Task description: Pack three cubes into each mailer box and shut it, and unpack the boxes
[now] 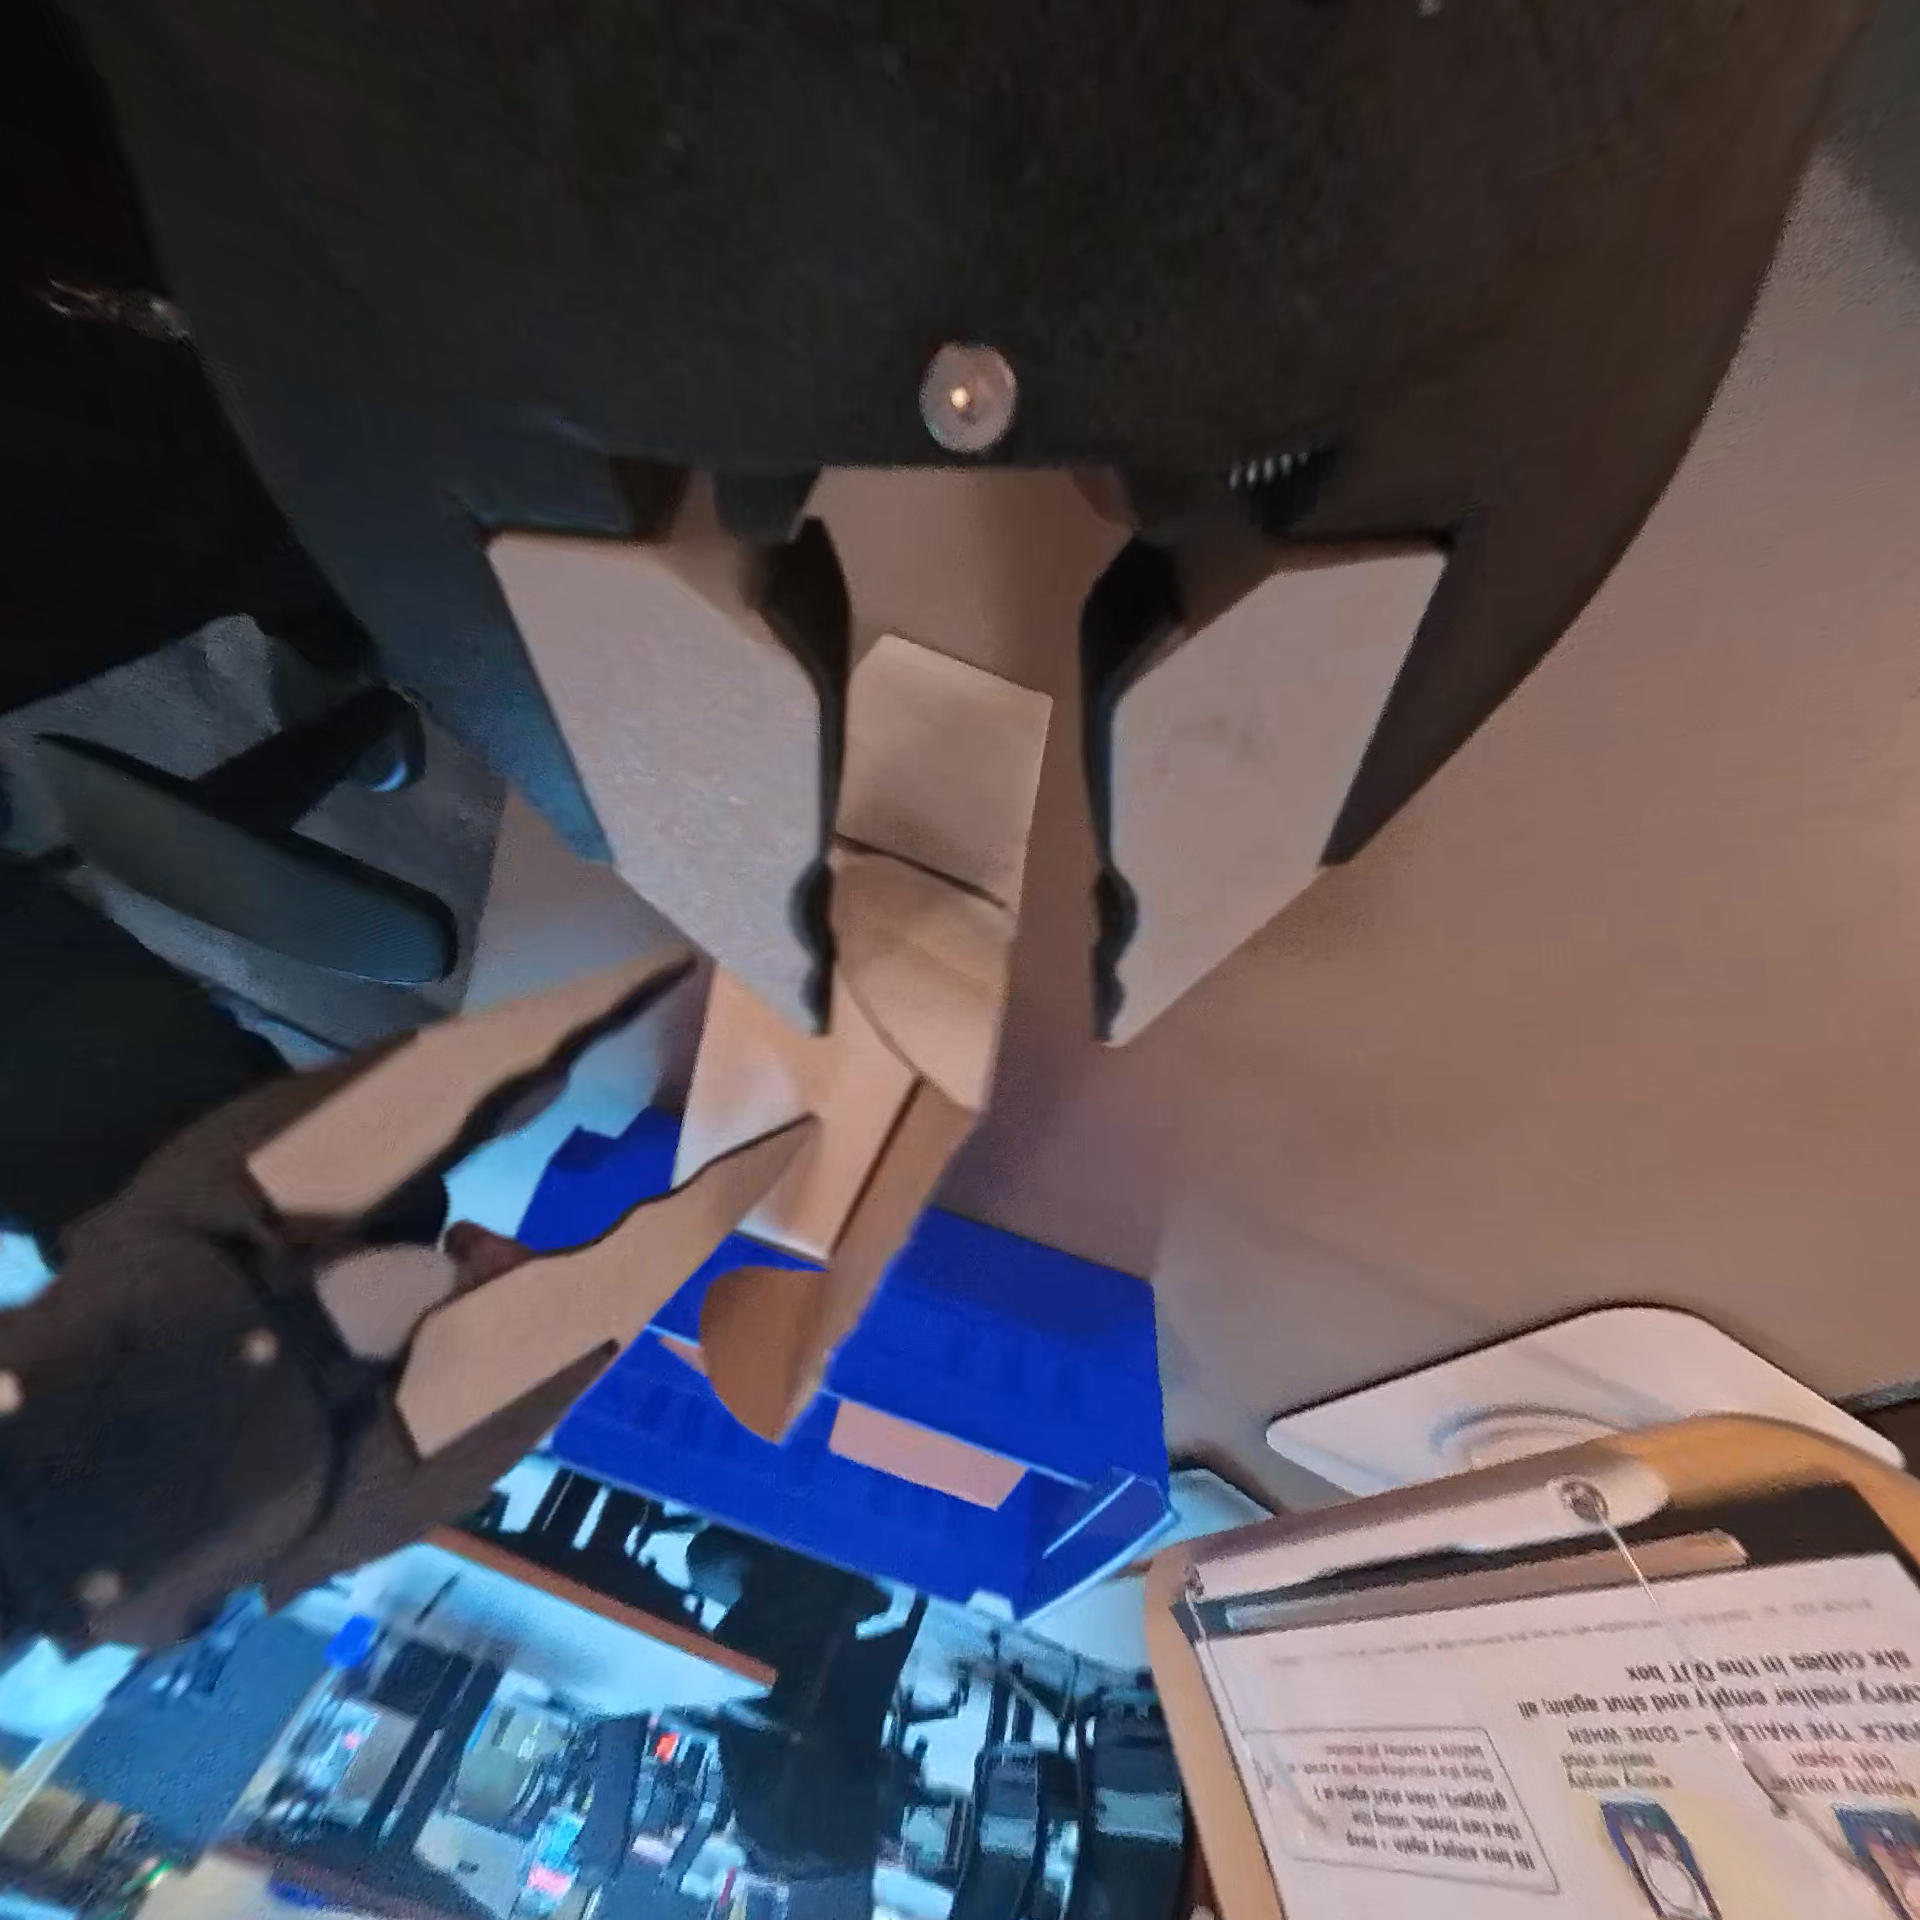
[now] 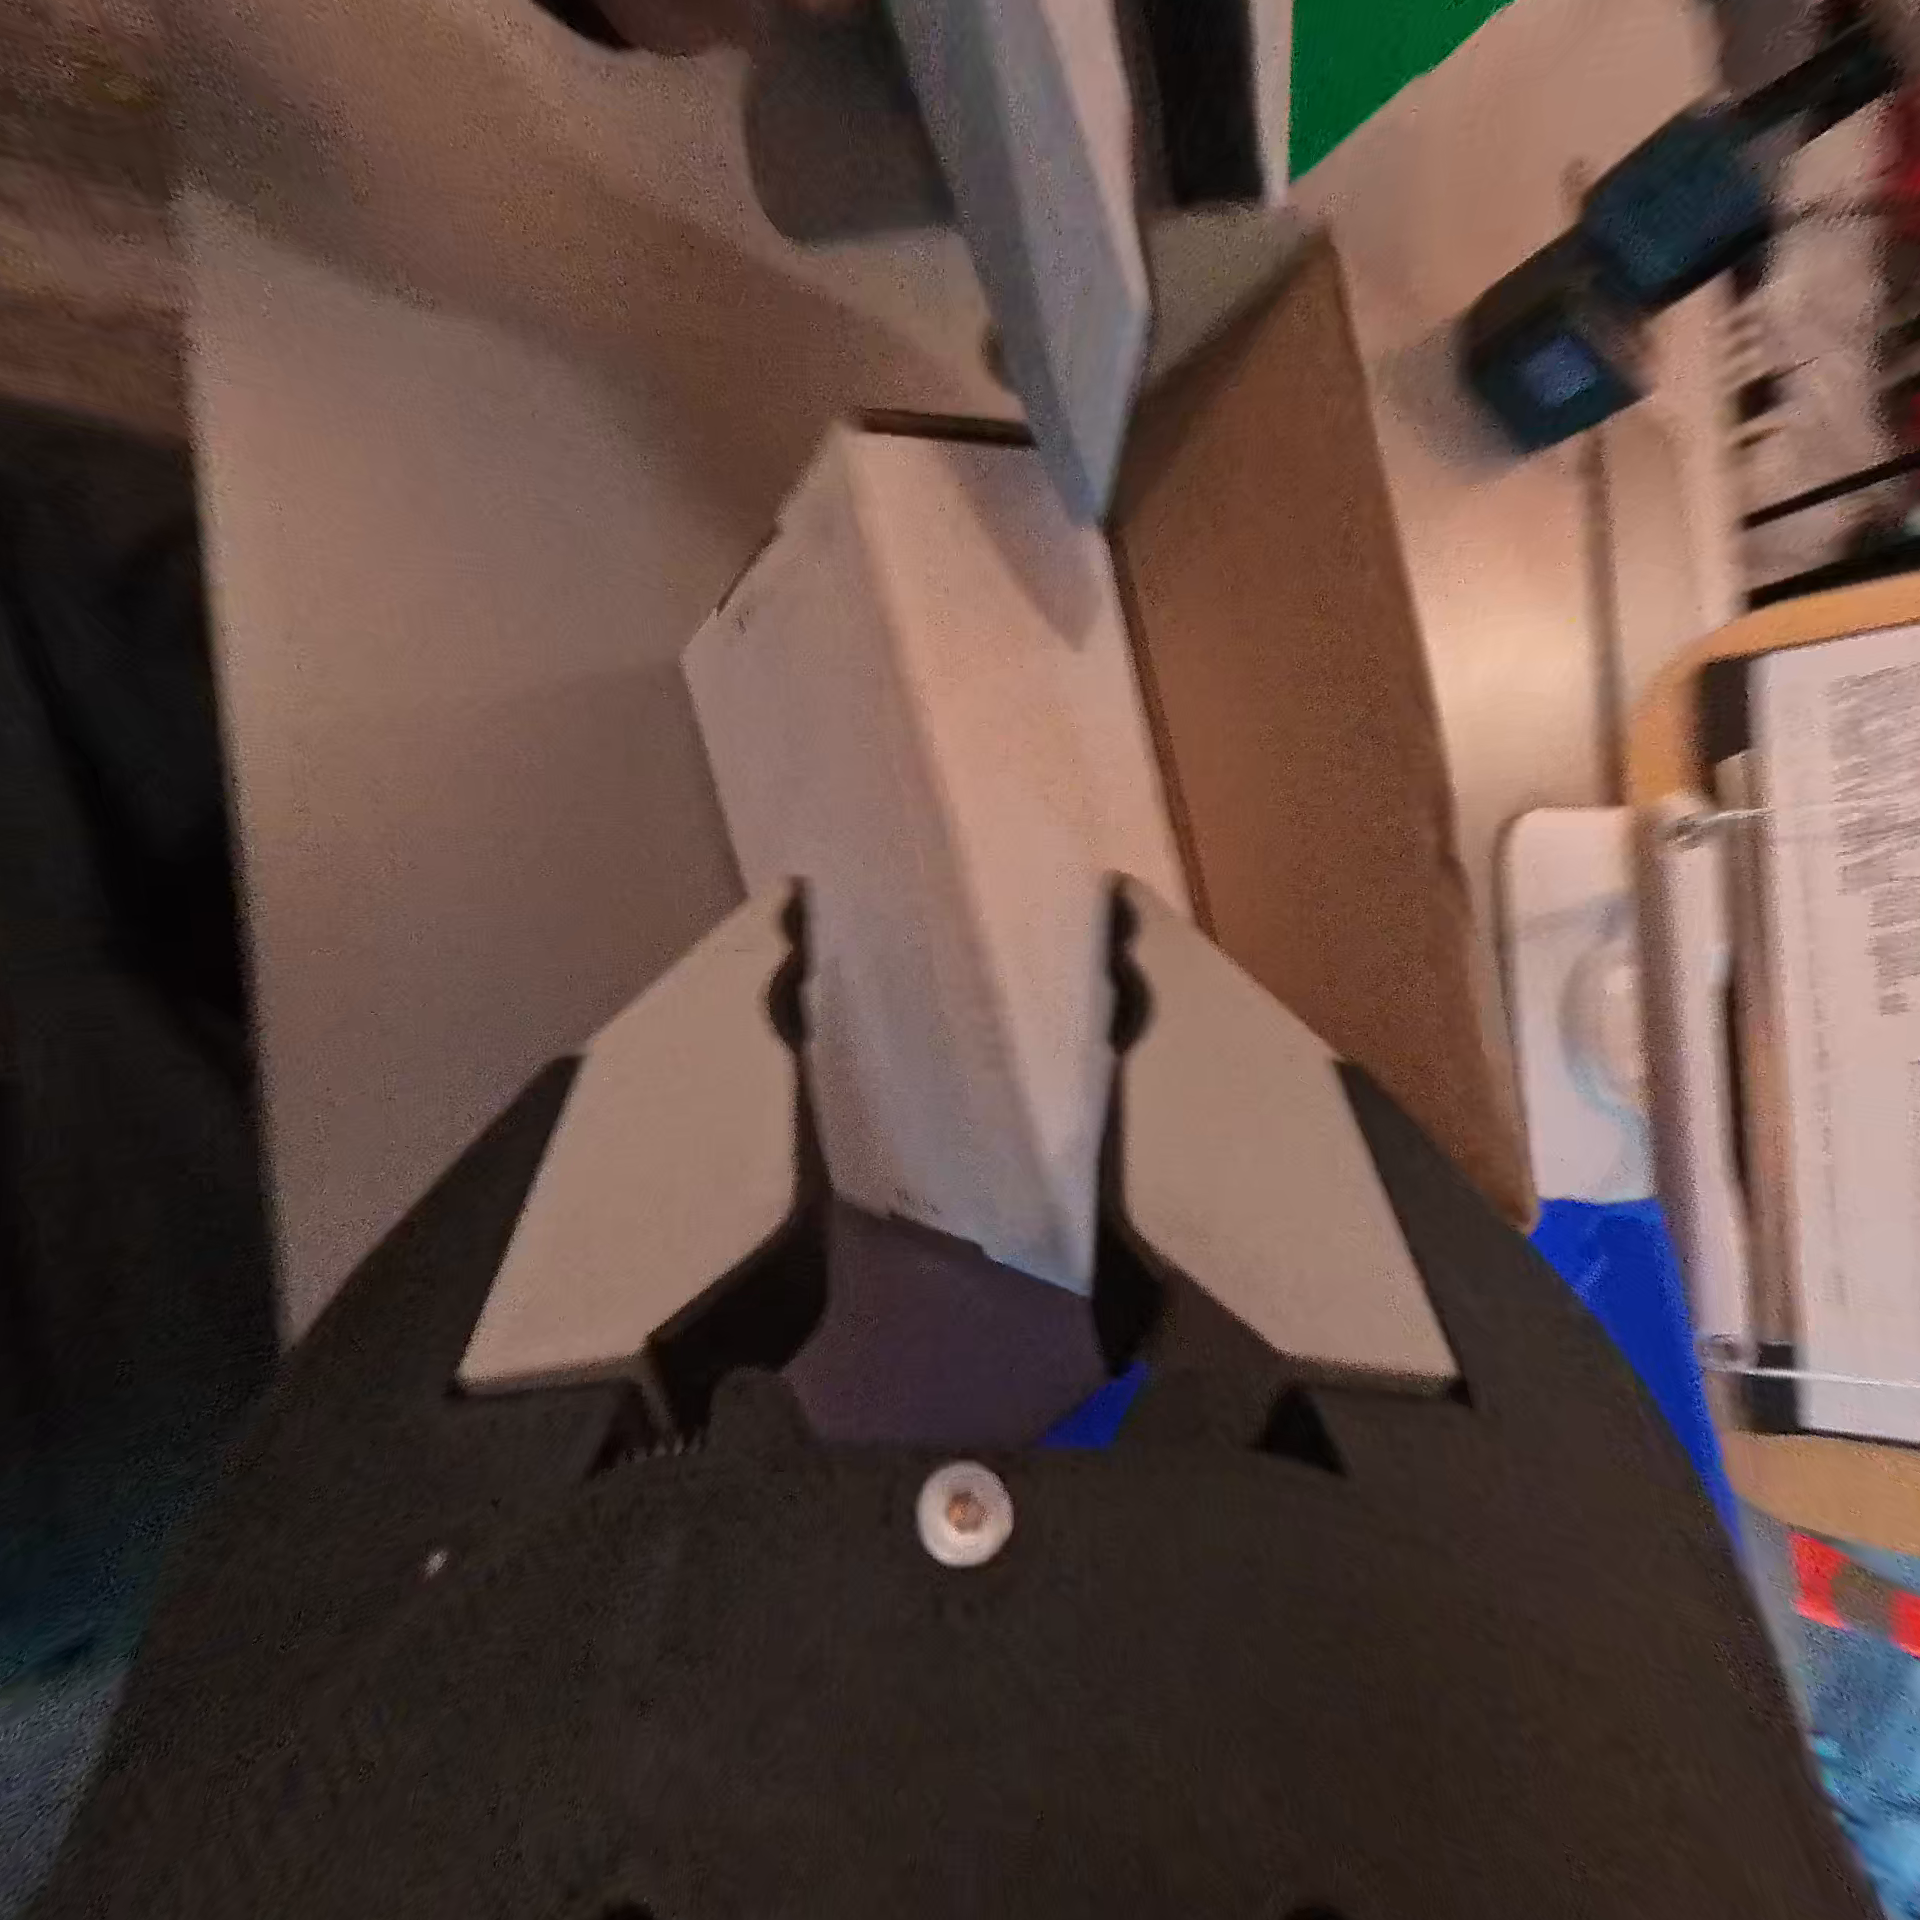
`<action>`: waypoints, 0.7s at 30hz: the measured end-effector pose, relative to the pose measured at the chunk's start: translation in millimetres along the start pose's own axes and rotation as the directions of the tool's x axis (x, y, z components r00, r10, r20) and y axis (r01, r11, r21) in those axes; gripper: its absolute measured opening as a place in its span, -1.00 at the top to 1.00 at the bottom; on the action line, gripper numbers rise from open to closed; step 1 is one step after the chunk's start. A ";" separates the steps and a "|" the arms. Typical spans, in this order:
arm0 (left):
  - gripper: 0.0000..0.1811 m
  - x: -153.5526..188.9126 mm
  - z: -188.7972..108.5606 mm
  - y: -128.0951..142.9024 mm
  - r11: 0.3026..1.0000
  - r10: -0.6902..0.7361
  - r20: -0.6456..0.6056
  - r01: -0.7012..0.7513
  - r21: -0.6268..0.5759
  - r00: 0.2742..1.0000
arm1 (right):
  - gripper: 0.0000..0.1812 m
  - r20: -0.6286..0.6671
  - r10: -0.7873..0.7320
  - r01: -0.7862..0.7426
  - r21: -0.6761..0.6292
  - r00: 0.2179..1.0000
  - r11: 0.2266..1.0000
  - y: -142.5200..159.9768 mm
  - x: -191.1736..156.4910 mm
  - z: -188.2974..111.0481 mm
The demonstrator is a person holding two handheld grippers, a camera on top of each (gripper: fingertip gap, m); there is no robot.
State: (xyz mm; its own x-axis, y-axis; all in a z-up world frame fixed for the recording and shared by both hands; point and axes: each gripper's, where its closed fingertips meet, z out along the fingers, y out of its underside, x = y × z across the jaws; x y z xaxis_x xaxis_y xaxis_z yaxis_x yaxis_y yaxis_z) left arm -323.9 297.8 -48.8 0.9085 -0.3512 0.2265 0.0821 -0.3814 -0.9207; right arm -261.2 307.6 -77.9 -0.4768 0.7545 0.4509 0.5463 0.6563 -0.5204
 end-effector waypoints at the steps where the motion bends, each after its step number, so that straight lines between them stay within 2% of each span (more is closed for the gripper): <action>1: 0.68 -3.7 6.4 0.8 0.999 -0.001 0.013 0.001 -0.039 1.000 | 0.30 -0.041 -0.034 0.033 -0.013 0.999 0.999 2.8 -0.2 6.5; 3: 0.69 -9.4 12.4 -1.9 0.995 0.054 0.052 -0.049 -0.092 0.997 | 0.42 -0.138 -0.129 0.125 -0.037 0.982 0.991 5.7 0.8 6.3; 5: 0.71 -2.9 14.0 -12.5 0.994 0.073 0.051 -0.068 -0.083 0.996 | 0.55 -0.167 -0.180 0.179 -0.021 0.969 0.984 2.2 -9.7 -3.1; 6: 0.71 2.0 14.4 -19.1 0.995 0.083 0.048 -0.080 -0.059 0.995 | 0.62 -0.151 -0.186 0.190 0.015 0.971 0.982 -1.8 -20.8 -9.0; 7: 0.71 7.2 13.5 -27.4 0.997 0.076 0.040 -0.075 -0.024 0.996 | 0.87 -0.103 -0.190 0.196 0.056 0.976 0.979 -4.7 -37.8 -14.4; 8: 0.71 14.1 11.9 -34.3 0.999 0.047 0.011 -0.047 0.002 0.999 | 0.98 -0.042 -0.203 0.205 0.078 0.978 0.976 -2.7 -56.9 -16.3; 11: 0.71 23.9 7.9 -41.4 0.999 -0.020 -0.025 0.021 0.025 0.999 | 1.00 -0.084 -0.251 0.255 0.036 0.964 0.966 15.0 -72.6 -10.1; 13: 0.71 25.5 5.7 -39.5 0.999 -0.024 0.001 0.024 0.029 1.000 | 0.97 -0.101 -0.184 0.191 0.067 0.978 0.979 15.4 -68.6 -18.0; 16: 0.70 33.4 2.9 -39.4 0.999 -0.041 -0.001 0.041 0.027 0.999 | 0.65 -0.108 0.032 -0.011 0.192 0.994 0.981 5.1 -40.9 -39.1; 17: 0.70 34.2 2.0 -41.4 0.999 -0.041 0.005 0.040 0.028 0.999 | 0.57 -0.092 0.089 -0.069 0.203 0.992 0.977 6.0 -33.0 -39.3; 19: 0.70 35.4 0.1 -47.9 0.998 -0.054 0.004 0.053 0.038 0.999 | 0.42 -0.010 0.139 -0.137 0.125 0.990 0.983 19.8 -34.5 -24.7; 20: 0.70 33.5 -0.8 -51.3 0.997 -0.067 0.011 0.067 0.046 0.998 | 0.45 0.050 0.140 -0.143 0.074 0.989 0.987 27.8 -43.7 -15.1; 21: 0.70 29.6 -1.7 -53.6 0.996 -0.072 0.026 0.071 0.052 0.997 | 0.59 0.117 0.125 -0.129 0.028 0.985 0.991 35.1 -57.7 -6.7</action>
State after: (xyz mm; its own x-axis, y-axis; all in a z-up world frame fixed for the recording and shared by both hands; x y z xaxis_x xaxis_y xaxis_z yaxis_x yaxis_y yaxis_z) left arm -302.1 306.4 7.8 0.9106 -0.3003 0.2839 0.1672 -0.3606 -0.9176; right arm -209.8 287.1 -117.3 -0.4820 0.8251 0.2947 0.5837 0.5532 -0.5944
